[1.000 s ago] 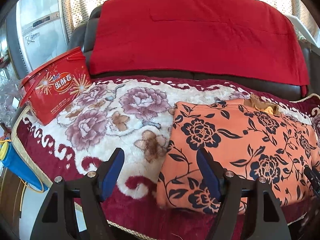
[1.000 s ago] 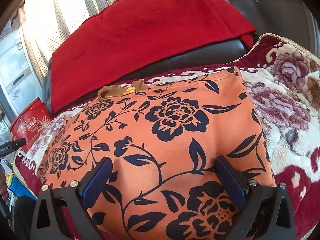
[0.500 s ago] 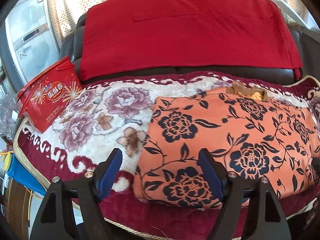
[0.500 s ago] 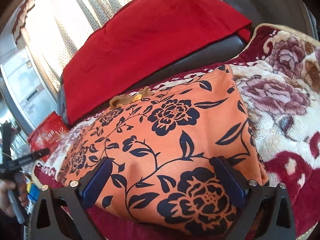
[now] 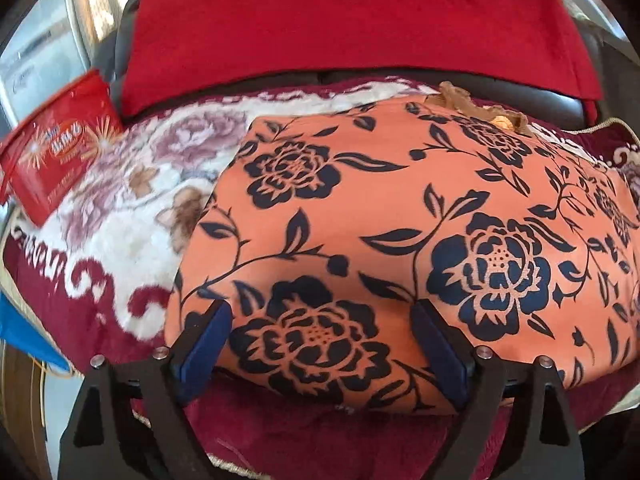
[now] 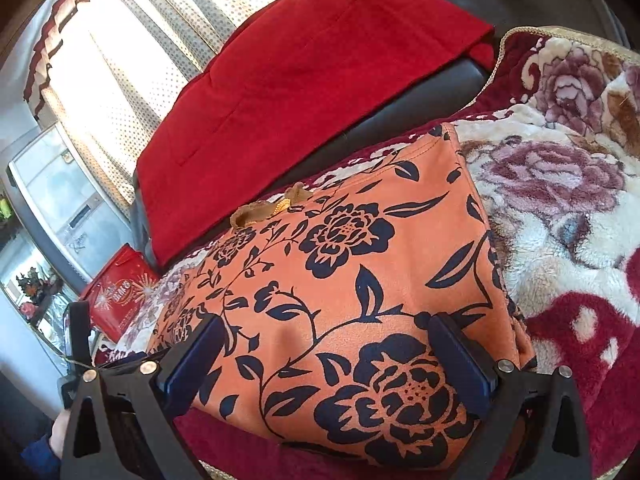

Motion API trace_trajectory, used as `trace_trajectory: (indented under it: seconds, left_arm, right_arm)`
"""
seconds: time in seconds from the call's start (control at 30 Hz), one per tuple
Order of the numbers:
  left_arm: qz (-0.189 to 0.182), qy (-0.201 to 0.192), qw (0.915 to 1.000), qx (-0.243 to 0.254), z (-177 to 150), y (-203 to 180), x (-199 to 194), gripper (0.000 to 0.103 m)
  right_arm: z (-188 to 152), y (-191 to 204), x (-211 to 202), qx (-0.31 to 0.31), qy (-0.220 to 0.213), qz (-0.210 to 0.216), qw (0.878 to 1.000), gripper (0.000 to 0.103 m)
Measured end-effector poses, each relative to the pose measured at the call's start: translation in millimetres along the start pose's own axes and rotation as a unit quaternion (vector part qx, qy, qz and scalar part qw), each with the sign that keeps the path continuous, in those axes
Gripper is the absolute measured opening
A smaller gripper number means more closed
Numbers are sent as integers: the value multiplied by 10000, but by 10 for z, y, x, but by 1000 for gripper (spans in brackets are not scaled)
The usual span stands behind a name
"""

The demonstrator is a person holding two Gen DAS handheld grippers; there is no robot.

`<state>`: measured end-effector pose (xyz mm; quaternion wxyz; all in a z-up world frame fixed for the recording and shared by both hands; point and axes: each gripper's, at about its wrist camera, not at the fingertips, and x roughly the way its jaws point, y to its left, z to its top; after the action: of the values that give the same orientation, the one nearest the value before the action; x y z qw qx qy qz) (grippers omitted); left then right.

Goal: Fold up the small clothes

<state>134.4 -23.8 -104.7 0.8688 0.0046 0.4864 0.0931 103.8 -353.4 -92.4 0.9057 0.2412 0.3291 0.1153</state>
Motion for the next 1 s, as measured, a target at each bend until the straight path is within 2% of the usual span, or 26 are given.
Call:
trace_trajectory:
  seconds: [0.03, 0.13, 0.17, 0.2, 0.27, 0.33, 0.4, 0.5, 0.63, 0.7, 0.77, 0.8, 0.83, 0.93, 1.0]
  left_arm:
    - [1, -34, 10000, -20, 36, 24, -55, 92]
    - [200, -694, 9973, -107, 126, 130, -302, 92]
    - [241, -740, 9968, -154, 137, 162, -311, 92]
    - [250, -681, 9972, -206, 152, 193, -268, 92]
    - [176, -268, 9993, -189, 112, 243, -62, 92]
    - [399, 81, 9992, 18, 18, 252, 167, 94]
    - [291, -145, 9995, -47, -62, 314, 137, 94]
    - [365, -154, 9991, -161, 11, 384, 3, 94]
    - [196, -574, 9973, -420, 82, 494, -194, 94]
    - [72, -463, 9985, -279, 85, 452, -99, 94]
    - [139, 164, 9995, 233, -5, 308, 178, 94]
    - [167, 103, 9994, 275, -51, 296, 210, 94]
    - [146, -137, 9997, 163, -83, 320, 153, 94]
    - [27, -69, 9999, -140, -83, 376, 80, 94]
    - [30, -193, 9997, -149, -68, 401, 26, 94]
  right_arm:
    - [-1, -2, 0, 2, 0, 6, 10000, 102]
    - [1, 0, 8, -8, 6, -5, 10000, 102]
    - [1, 0, 10, -9, 5, -10, 10000, 102]
    - [3, 0, 13, -5, 3, -13, 10000, 102]
    - [8, -9, 16, 15, -1, -7, 10000, 102]
    - [11, -13, 21, 29, -1, 4, 10000, 102]
    - [6, -16, 15, 24, 0, 24, 10000, 102]
    - [-1, -9, 15, -20, 5, 13, 10000, 102]
    - [0, 12, 41, -53, 8, -81, 10000, 102]
    - [0, 20, 50, -60, 6, -119, 9999, 102]
    - [-3, 28, 53, -79, 7, -149, 9999, 102]
    - [-6, 31, 54, -93, 11, -154, 9998, 102]
    - [-7, 31, 52, -107, 16, -155, 9998, 102]
    - [-19, 36, 47, -180, 30, -167, 9997, 102]
    - [-19, 43, 58, -219, 41, -205, 9995, 102]
